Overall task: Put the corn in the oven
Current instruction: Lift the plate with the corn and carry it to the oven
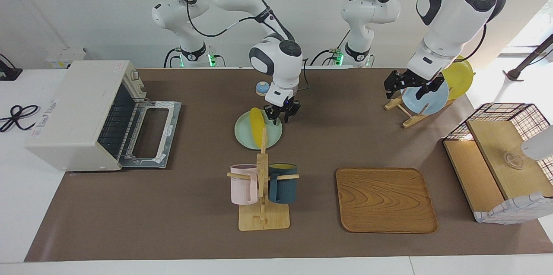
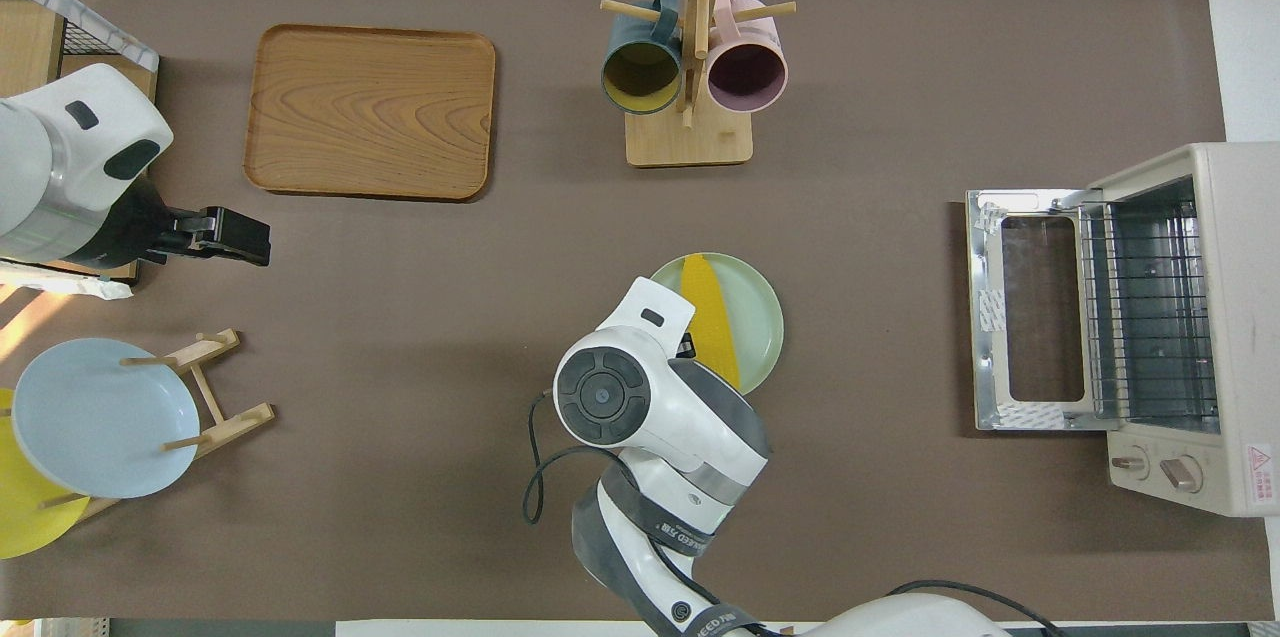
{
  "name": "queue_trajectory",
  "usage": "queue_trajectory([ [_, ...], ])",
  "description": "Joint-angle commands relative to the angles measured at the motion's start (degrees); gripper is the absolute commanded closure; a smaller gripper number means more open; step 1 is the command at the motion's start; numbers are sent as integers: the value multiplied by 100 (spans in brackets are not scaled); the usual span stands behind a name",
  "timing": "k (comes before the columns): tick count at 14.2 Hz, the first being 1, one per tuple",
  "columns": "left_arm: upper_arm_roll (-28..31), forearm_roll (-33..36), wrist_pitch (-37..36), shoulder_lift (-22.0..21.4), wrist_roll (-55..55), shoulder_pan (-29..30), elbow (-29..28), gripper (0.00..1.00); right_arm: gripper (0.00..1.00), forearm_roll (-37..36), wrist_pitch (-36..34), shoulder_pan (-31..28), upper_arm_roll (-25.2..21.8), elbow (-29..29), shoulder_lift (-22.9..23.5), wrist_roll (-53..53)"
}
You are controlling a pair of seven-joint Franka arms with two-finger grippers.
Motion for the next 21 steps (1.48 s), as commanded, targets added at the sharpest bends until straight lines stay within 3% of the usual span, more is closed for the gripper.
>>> queue_trajectory([
  [1,27,123,-43,51,77,-34,213,0,100,-131,181,-37,-8,-72,-1,-40],
  [5,27,123,-174,16,235,19,152,0,100,-219,-108,-11,-17,94,-1,-215],
  [11,27,123,-175,34,288,89,196,0,100,-869,-2267,-46,-17,1306,-80,-1040],
  [15,0,131,-175,34,306,134,187,0,100,-966,-2710,-396,-26,1238,-537,-1121],
  [21,-17,123,-166,16,288,169,178,0,100,-914,-2930,-1696,-26,632,-1231,-586],
])
